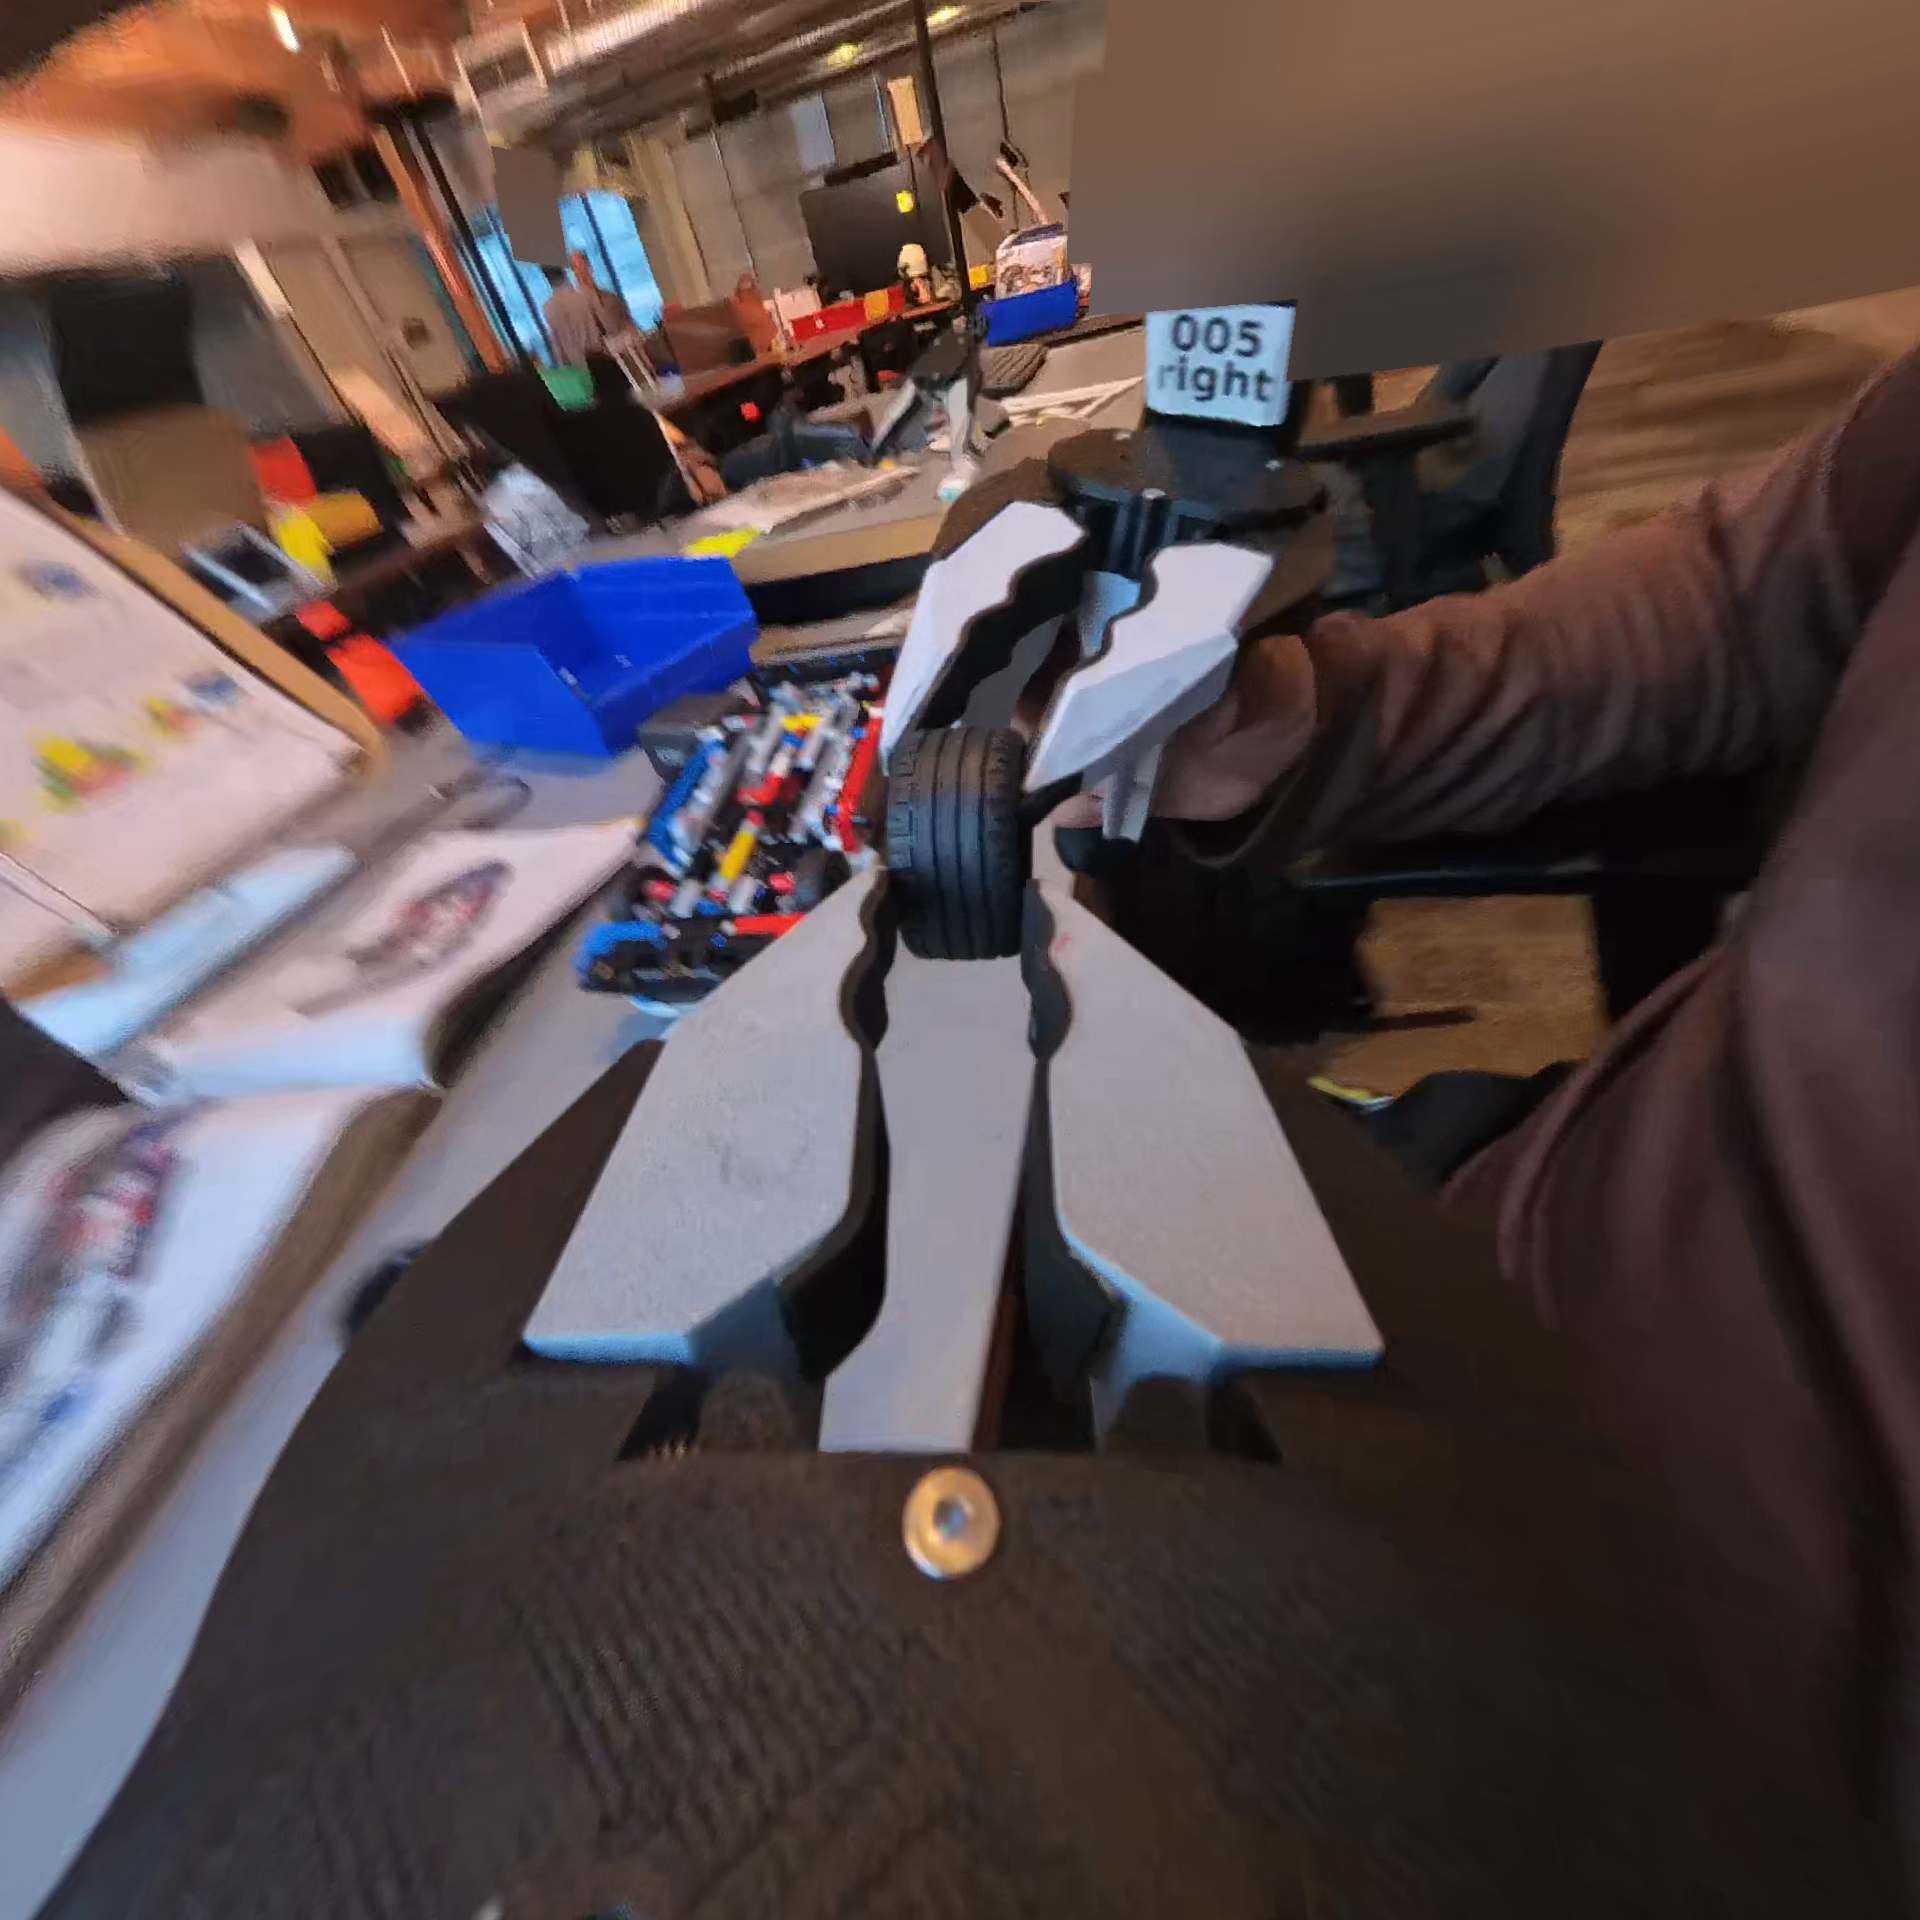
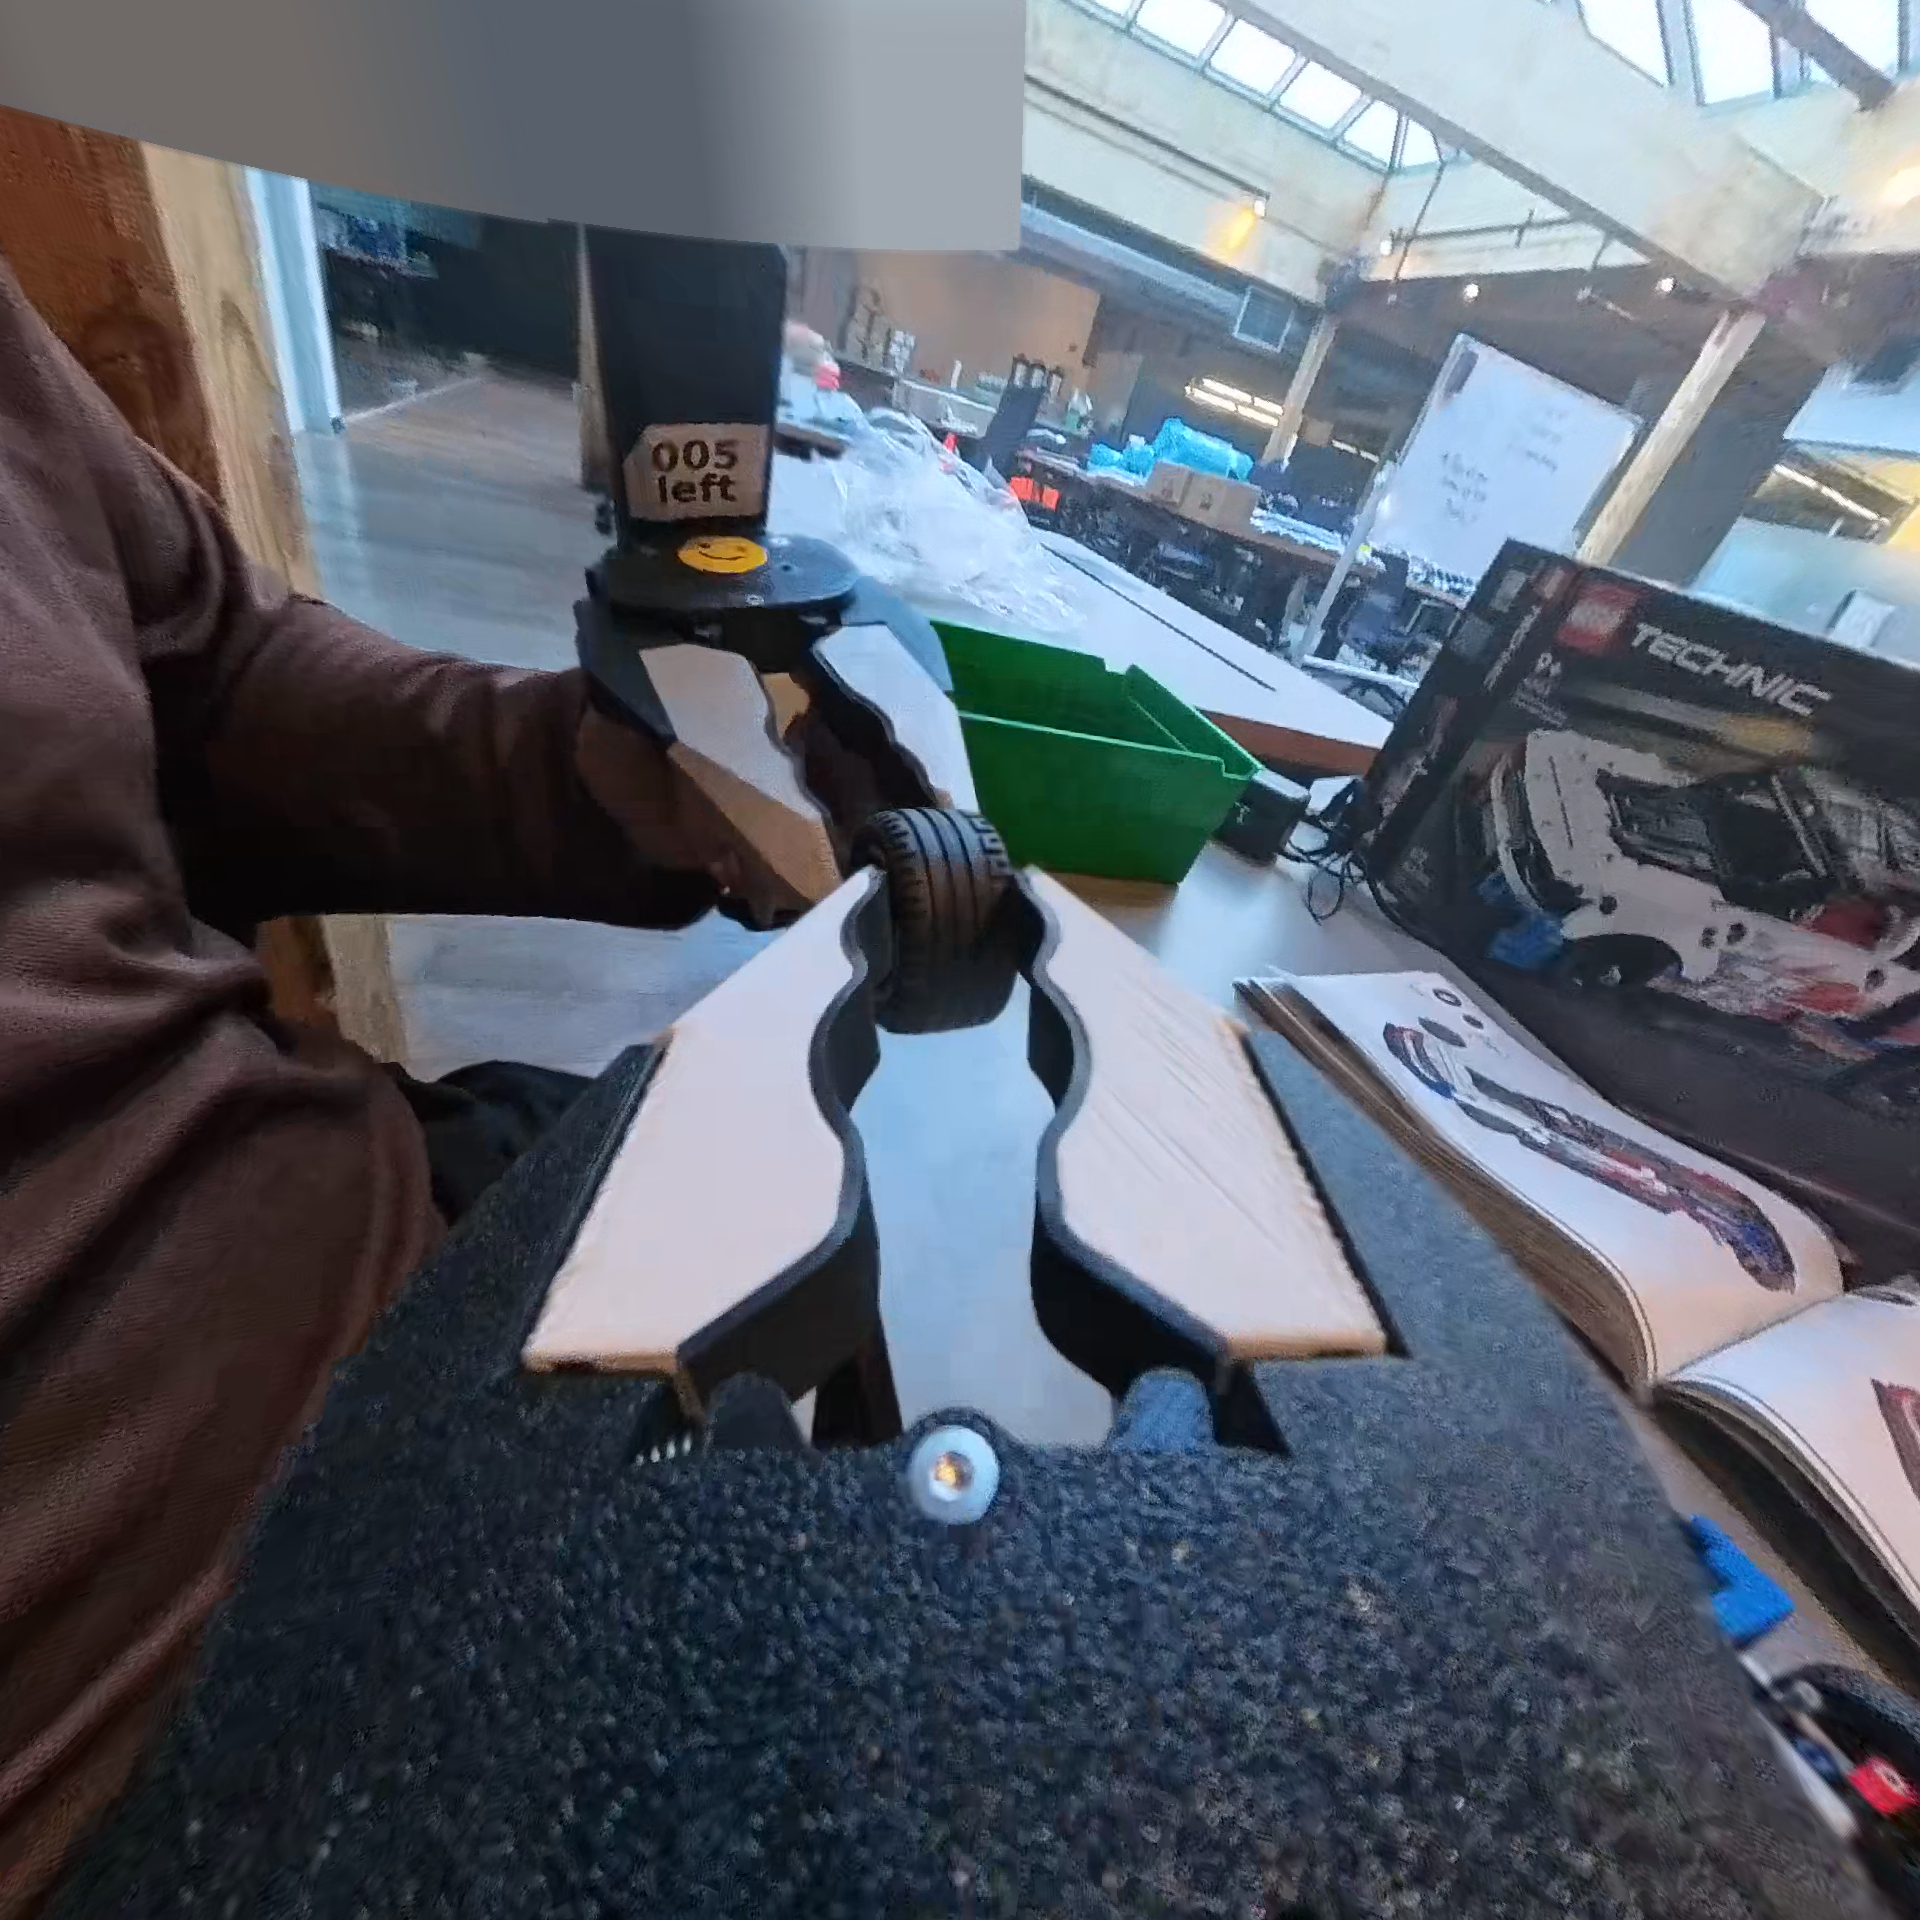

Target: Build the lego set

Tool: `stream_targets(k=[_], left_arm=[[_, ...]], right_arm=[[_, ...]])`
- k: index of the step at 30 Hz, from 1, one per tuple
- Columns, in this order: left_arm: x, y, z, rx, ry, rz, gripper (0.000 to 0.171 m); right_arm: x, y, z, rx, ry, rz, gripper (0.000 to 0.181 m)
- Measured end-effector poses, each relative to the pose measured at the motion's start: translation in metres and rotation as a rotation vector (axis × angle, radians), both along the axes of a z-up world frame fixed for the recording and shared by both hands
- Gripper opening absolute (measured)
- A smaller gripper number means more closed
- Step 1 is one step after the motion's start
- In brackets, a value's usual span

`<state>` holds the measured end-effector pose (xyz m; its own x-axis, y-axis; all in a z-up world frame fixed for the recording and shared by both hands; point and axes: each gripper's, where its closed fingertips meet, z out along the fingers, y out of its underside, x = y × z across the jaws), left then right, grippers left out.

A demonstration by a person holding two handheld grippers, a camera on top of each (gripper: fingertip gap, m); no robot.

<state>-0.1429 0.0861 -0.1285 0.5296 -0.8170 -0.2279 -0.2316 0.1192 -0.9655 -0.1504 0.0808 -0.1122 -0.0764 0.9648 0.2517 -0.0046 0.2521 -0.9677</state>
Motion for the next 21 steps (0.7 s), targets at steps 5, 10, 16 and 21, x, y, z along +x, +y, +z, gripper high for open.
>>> stream_targets(k=[5,10,16,21], left_arm=[[0.0,-0.001,0.017,0.297,0.22,0.106,0.022],[-0.01,-0.001,0.021,0.421,0.288,0.129,0.021],[-0.013,-0.002,0.02,0.366,0.158,0.062,0.021],[-0.018,-0.002,0.021,0.325,0.062,0.009,0.021]], right_arm=[[0.005,-0.006,0.019,0.06,0.161,0.005,0.022],[0.003,0.002,0.016,-0.014,0.124,0.017,0.032],[0.0,0.013,0.008,-0.112,0.09,0.049,0.045],[-0.003,0.008,0.001,-0.052,0.045,0.078,0.037]])
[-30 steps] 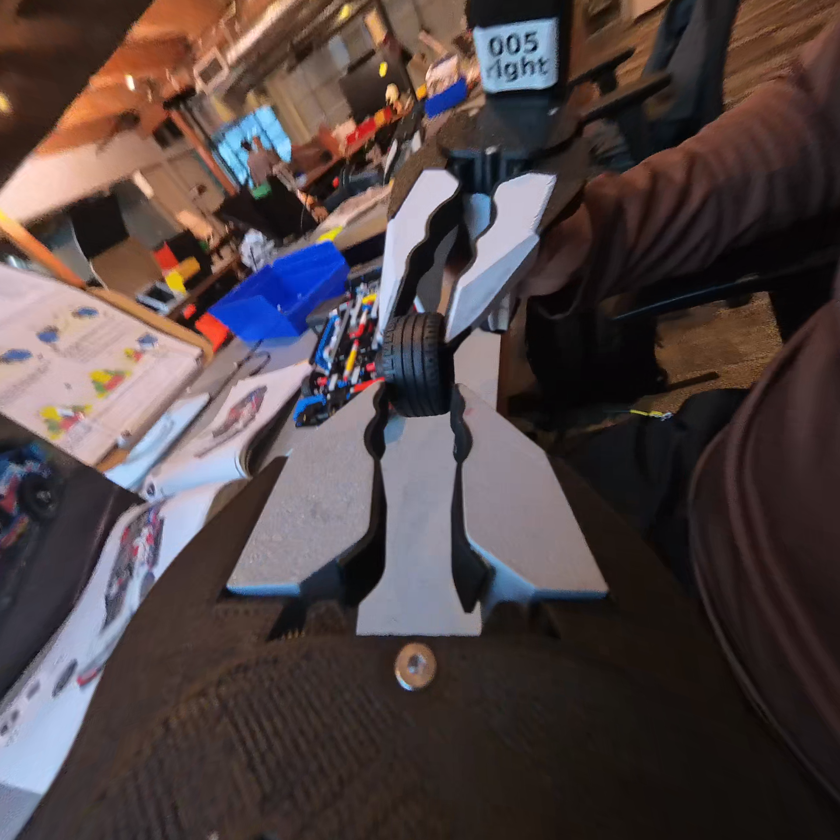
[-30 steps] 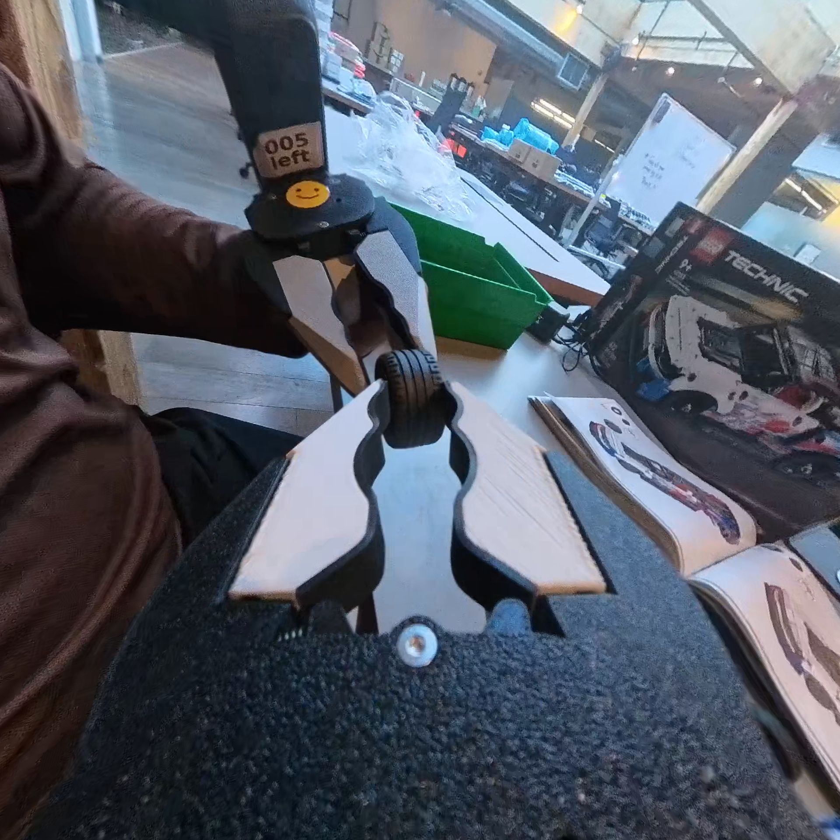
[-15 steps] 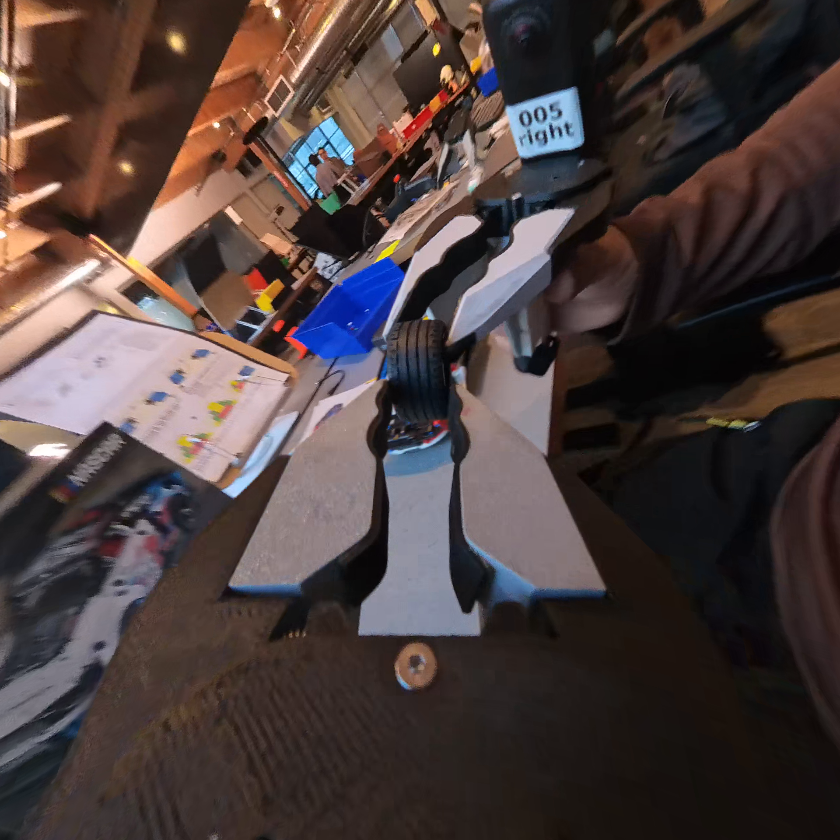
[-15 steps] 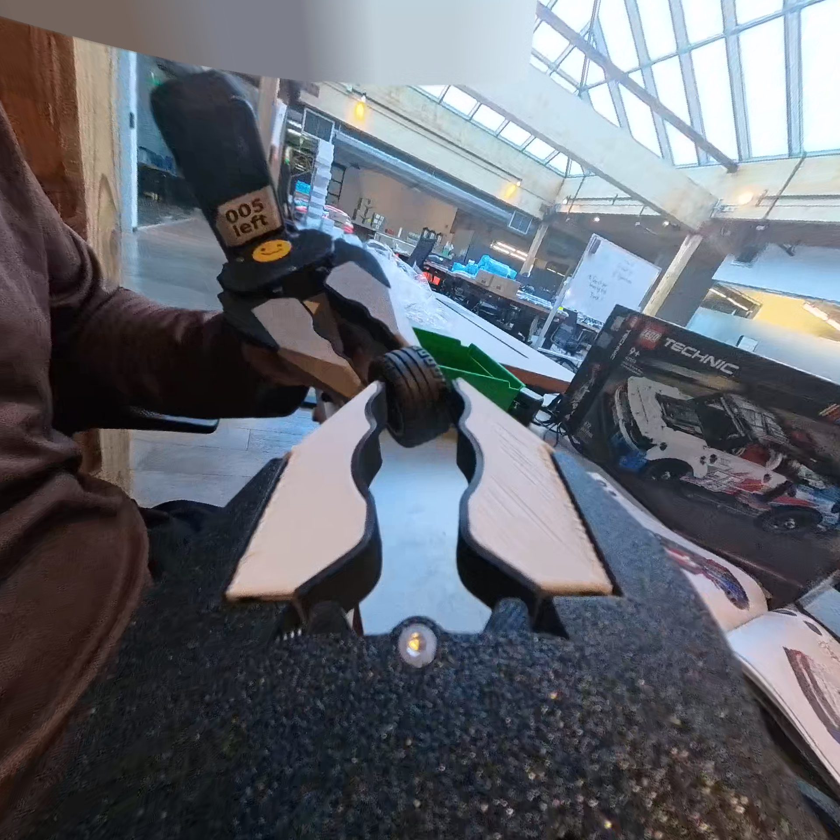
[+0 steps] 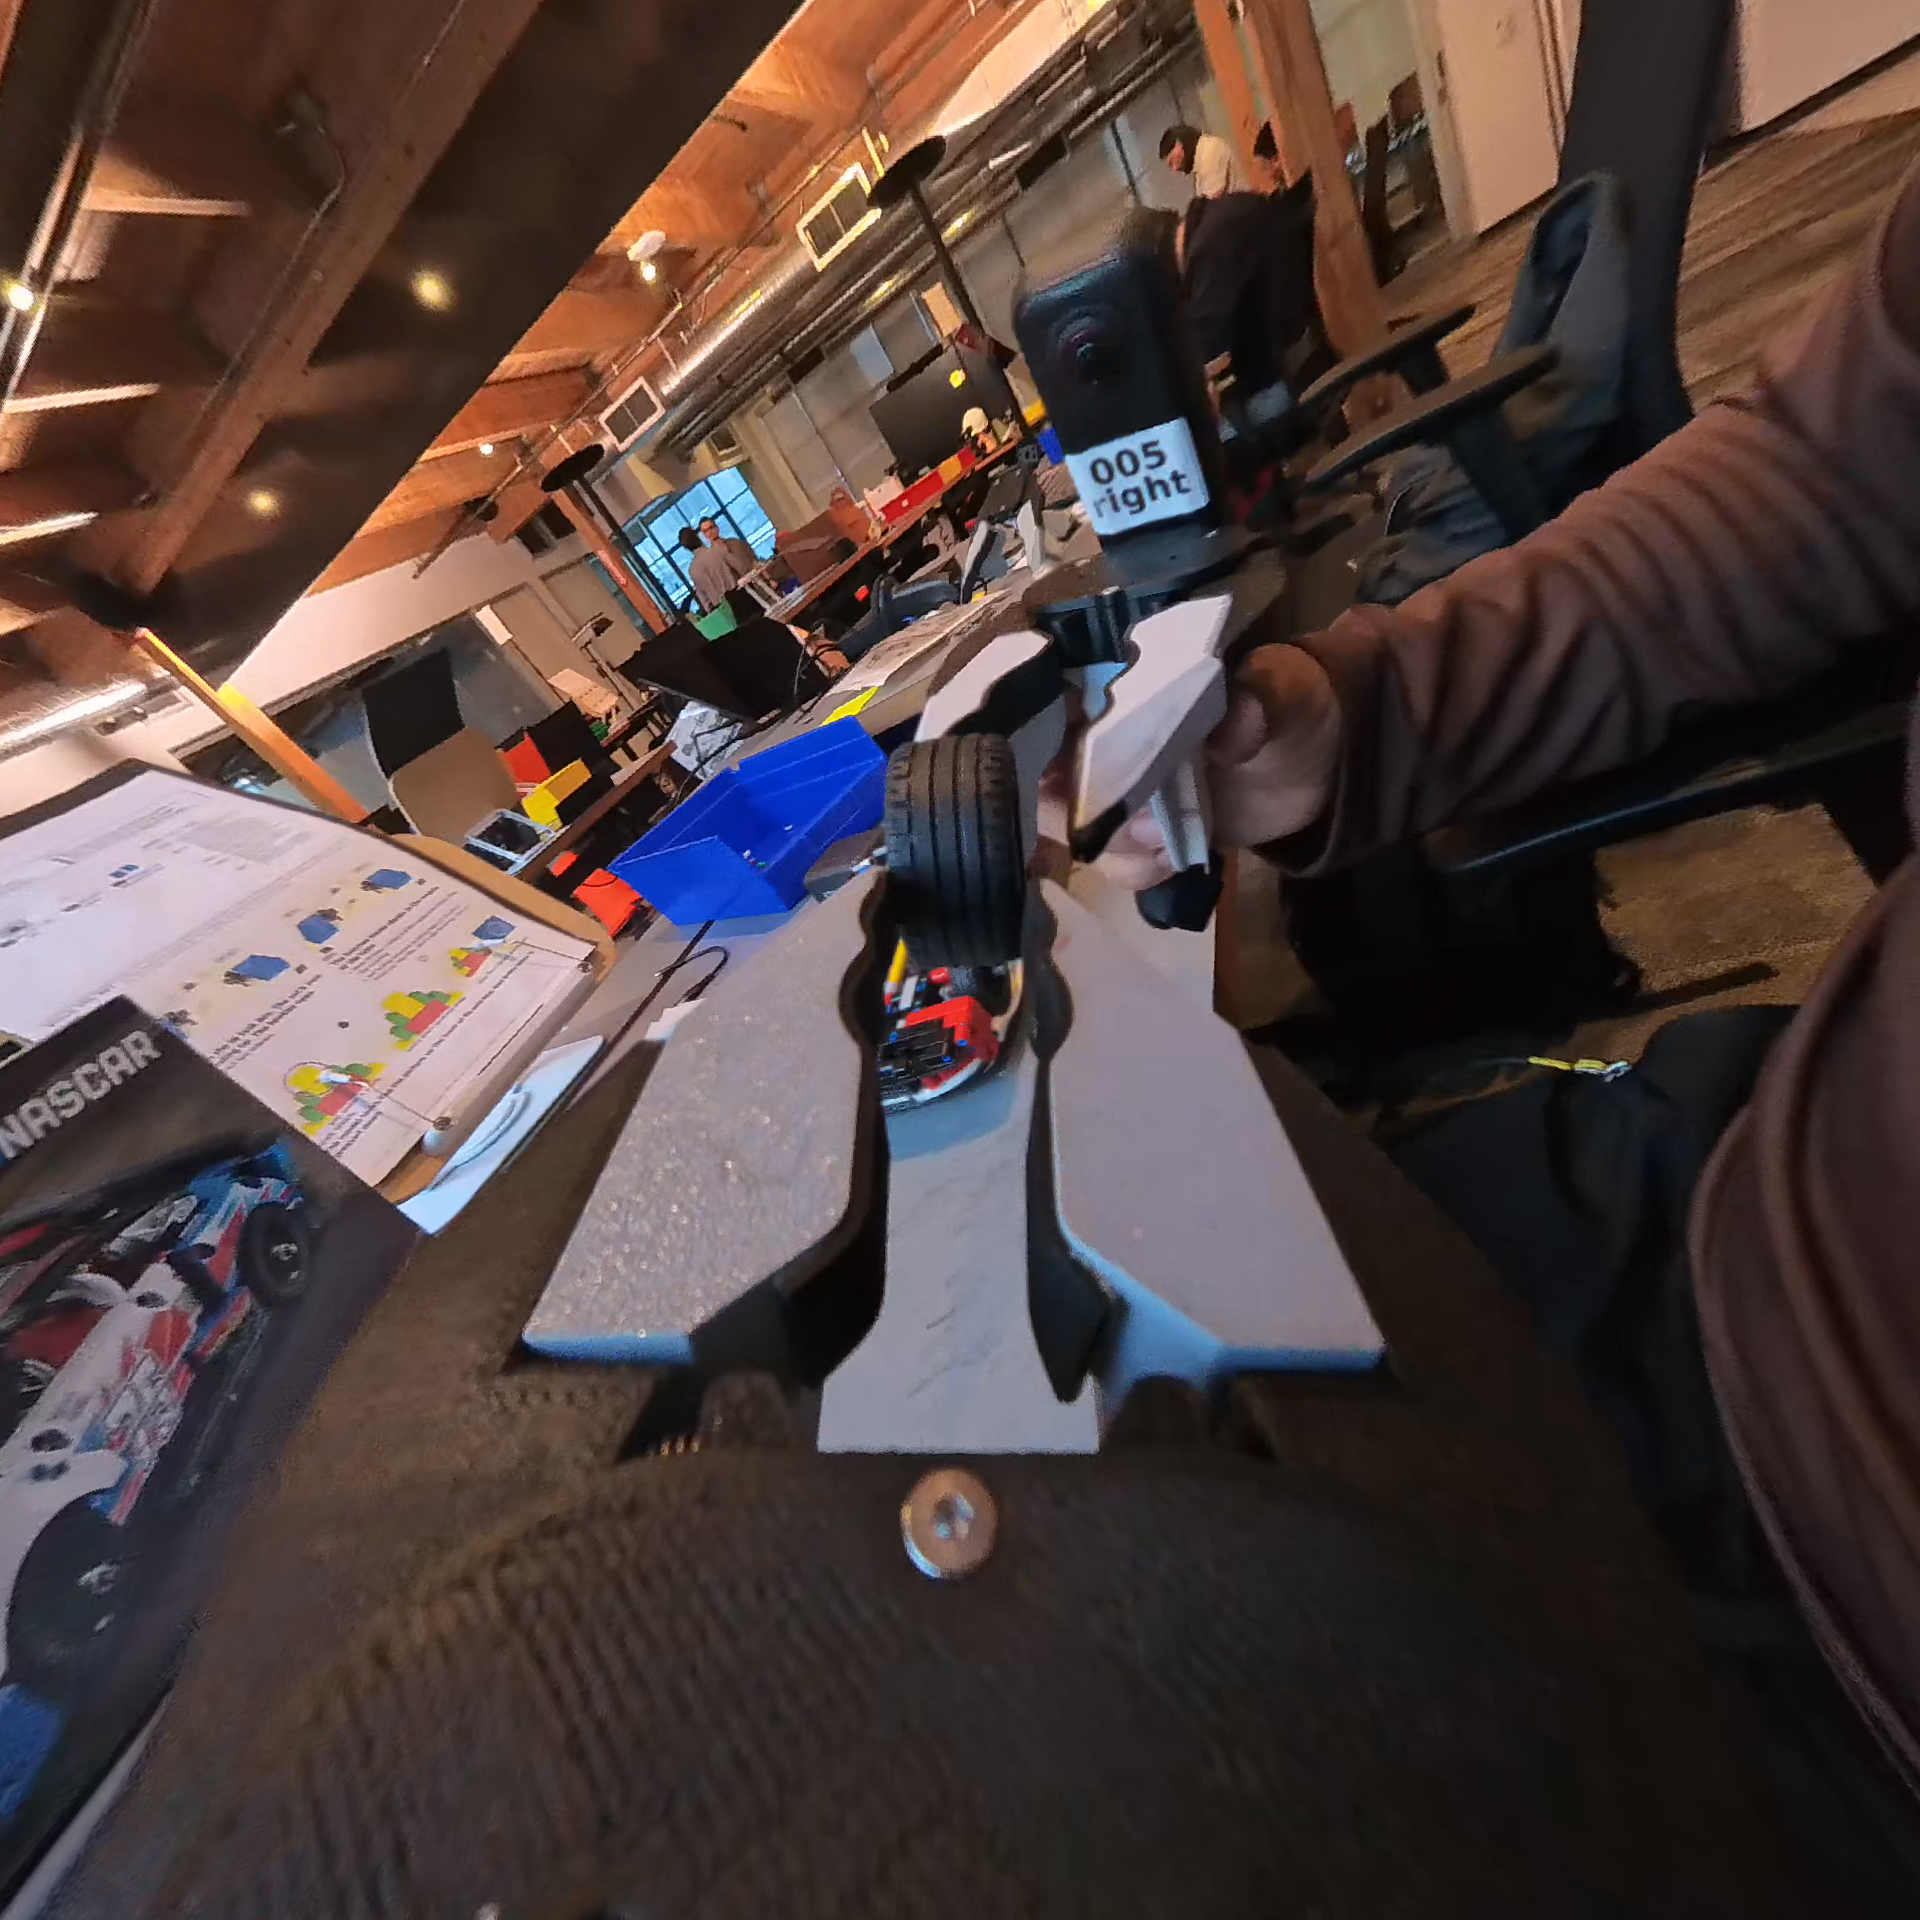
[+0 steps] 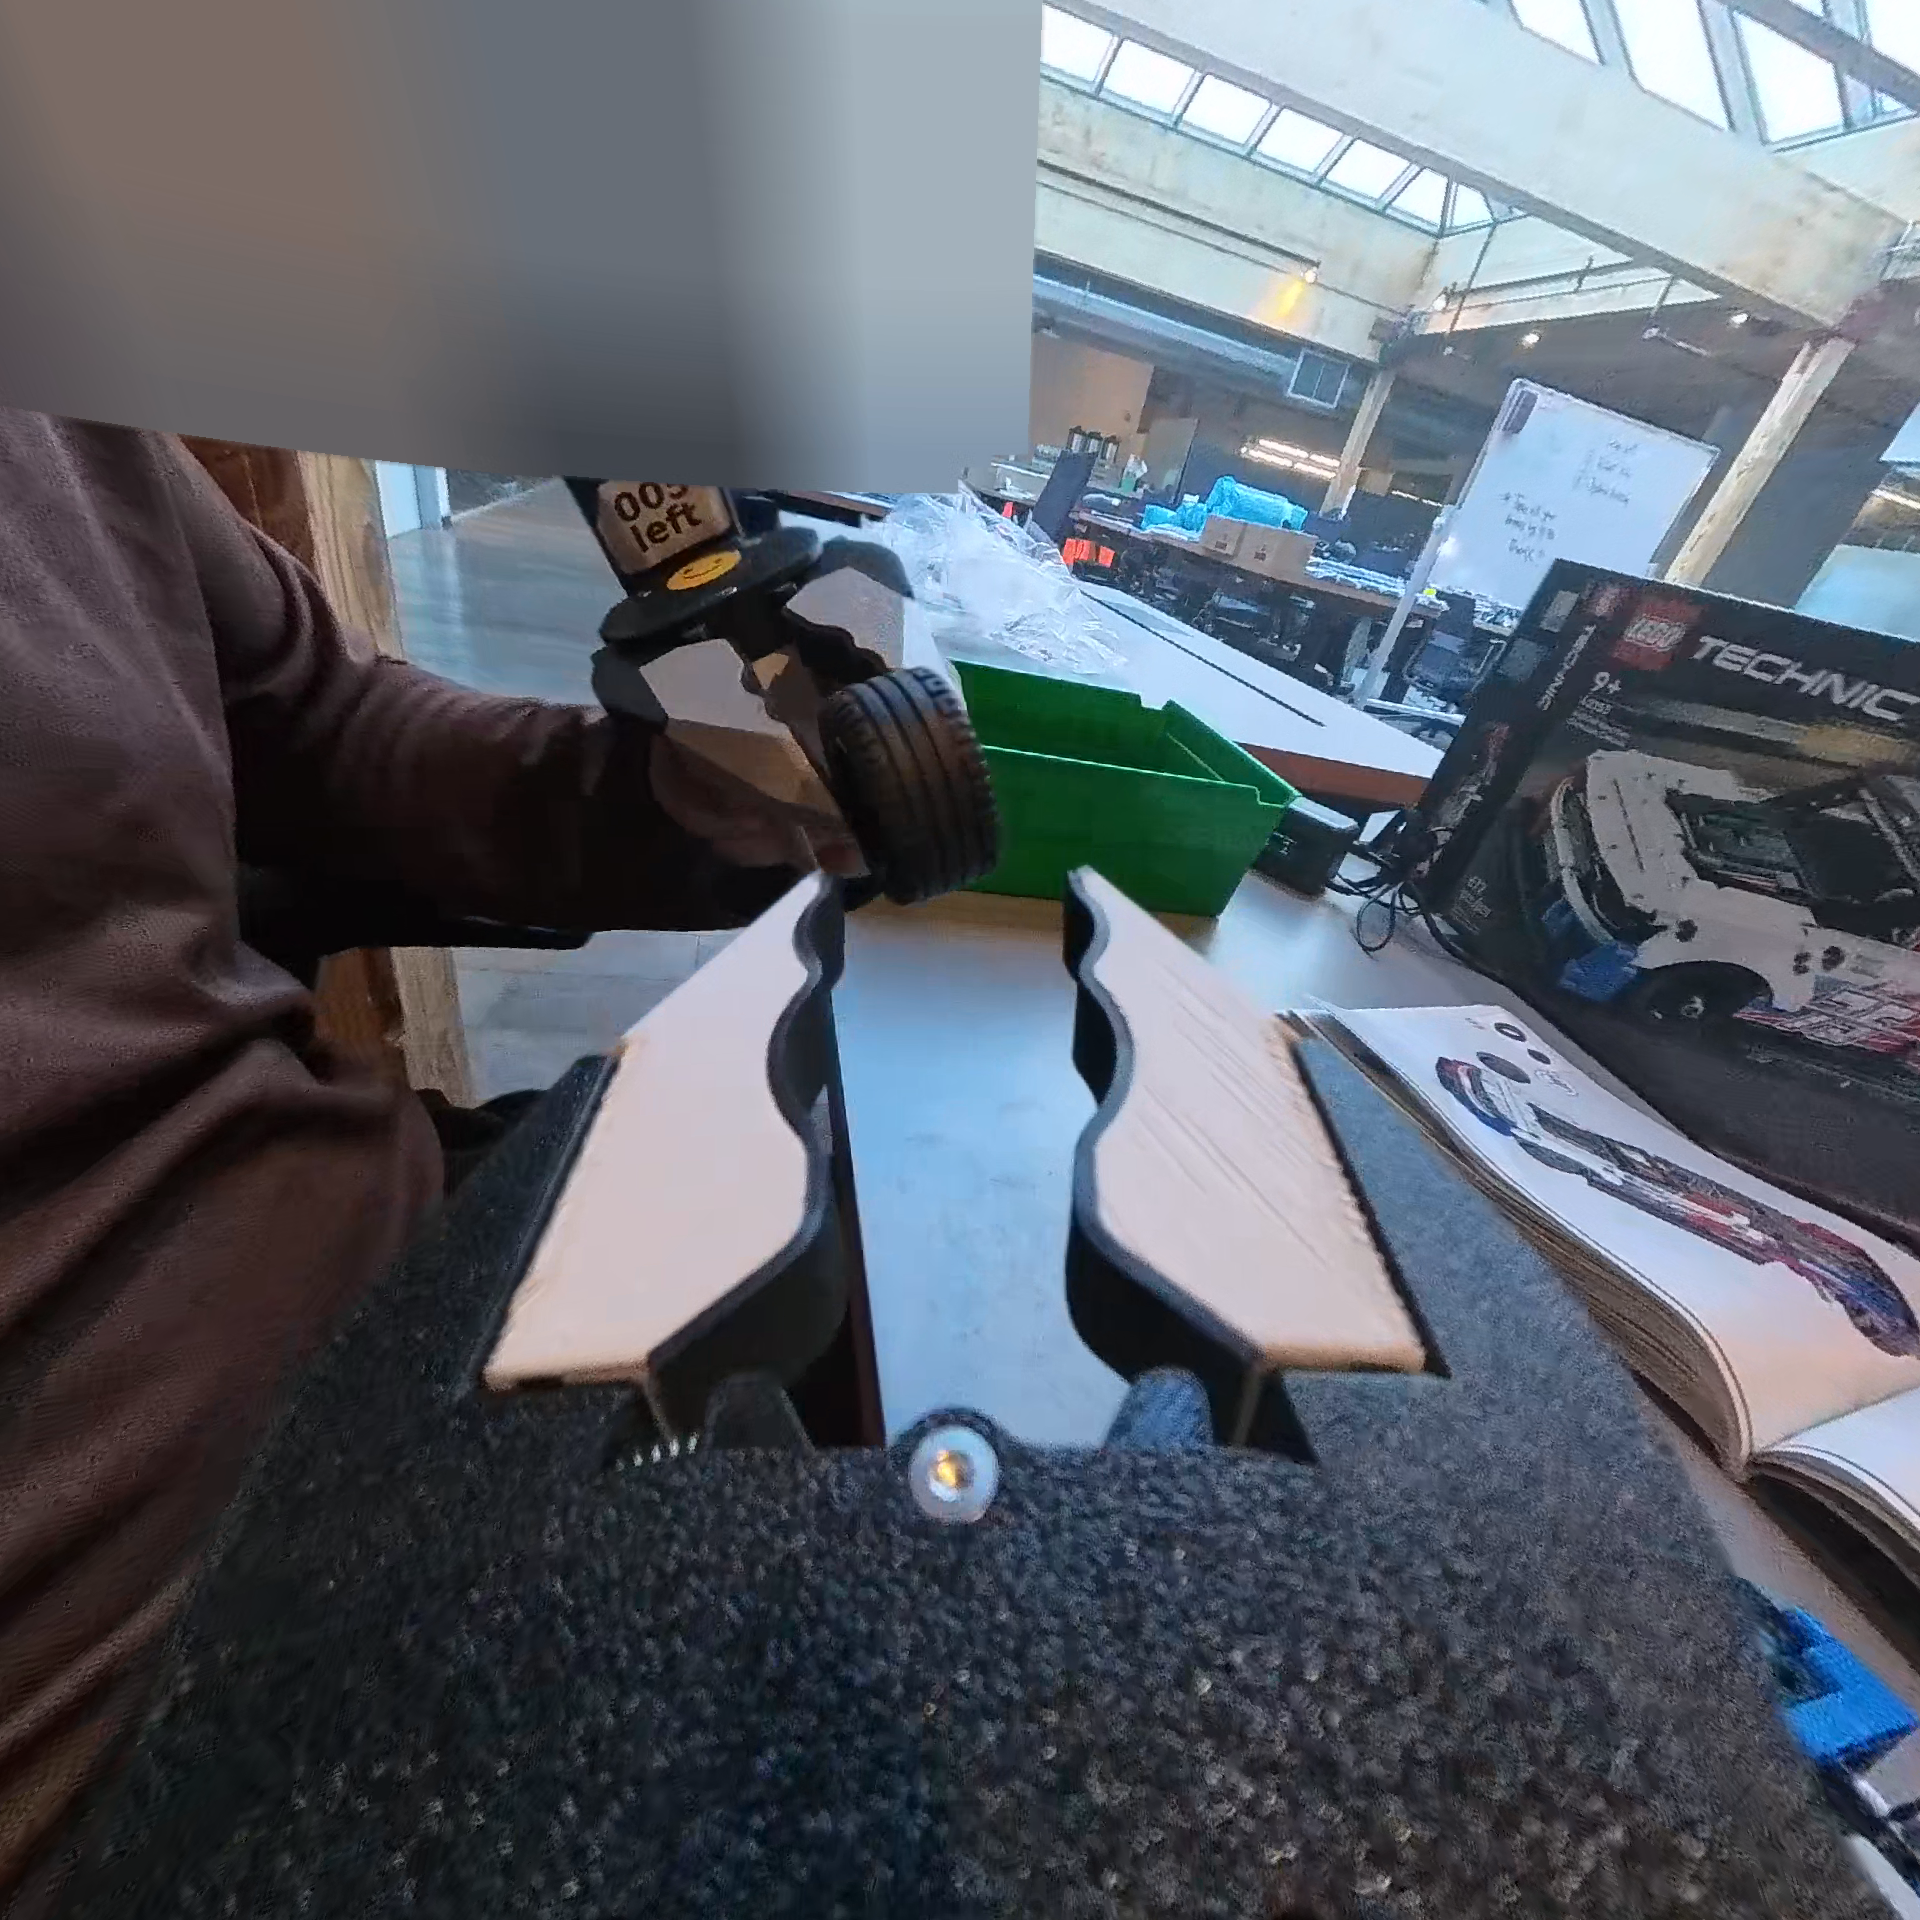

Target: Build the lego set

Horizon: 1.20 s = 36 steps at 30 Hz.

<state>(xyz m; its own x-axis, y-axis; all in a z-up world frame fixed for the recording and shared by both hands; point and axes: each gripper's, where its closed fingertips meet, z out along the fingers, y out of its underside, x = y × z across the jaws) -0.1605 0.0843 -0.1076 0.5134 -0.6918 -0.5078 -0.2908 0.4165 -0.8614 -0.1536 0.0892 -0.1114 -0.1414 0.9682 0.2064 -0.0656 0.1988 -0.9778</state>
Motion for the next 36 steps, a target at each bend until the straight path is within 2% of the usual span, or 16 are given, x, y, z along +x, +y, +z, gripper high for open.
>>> stream_targets(k=[4,7,10,15,22,25,28,29,31,34,36], left_arm=[[0.005,-0.006,-0.007,0.054,0.065,-0.038,0.021],[0.009,-0.005,-0.015,0.032,0.111,-0.032,0.021],[0.009,-0.004,-0.018,-0.003,0.123,-0.038,0.022],[-0.004,0.003,-0.025,0.01,0.181,0.025,0.03],[0.002,0.006,-0.03,-0.192,0.052,-0.025,0.04],[0.009,0.009,-0.03,-0.276,-0.031,-0.047,0.022],[0.014,0.017,-0.038,-0.323,-0.048,-0.02,0.02],[0.015,0.02,-0.039,-0.317,-0.051,0.002,0.02],[0.017,0.031,-0.038,-0.233,-0.01,0.102,0.019],[0.031,0.046,-0.028,0.029,0.131,0.26,0.02],[0.052,0.046,-0.016,0.227,0.218,0.305,0.02]], right_arm=[[-0.001,-0.004,-0.002,0.085,0.001,0.002,0.028],[-0.003,-0.009,-0.006,0.134,-0.022,0.009,0.021],[-0.001,-0.01,-0.009,0.144,-0.024,0.005,0.019],[0.002,-0.002,-0.007,0.129,-0.008,-0.005,0.019],[0.002,0.004,-0.011,0.116,-0.018,-0.02,0.019],[0.004,0.01,-0.019,0.108,-0.044,-0.047,0.019],[0.008,0.018,-0.024,0.086,-0.093,-0.098,0.02],[0.01,0.022,-0.026,0.069,-0.113,-0.127,0.015],[0.018,0.033,-0.03,-0.019,-0.155,-0.208,0.026],[0.049,0.039,-0.032,-0.239,-0.155,-0.266,0.051],[0.077,0.039,-0.027,-0.397,-0.1,-0.282,0.052]])
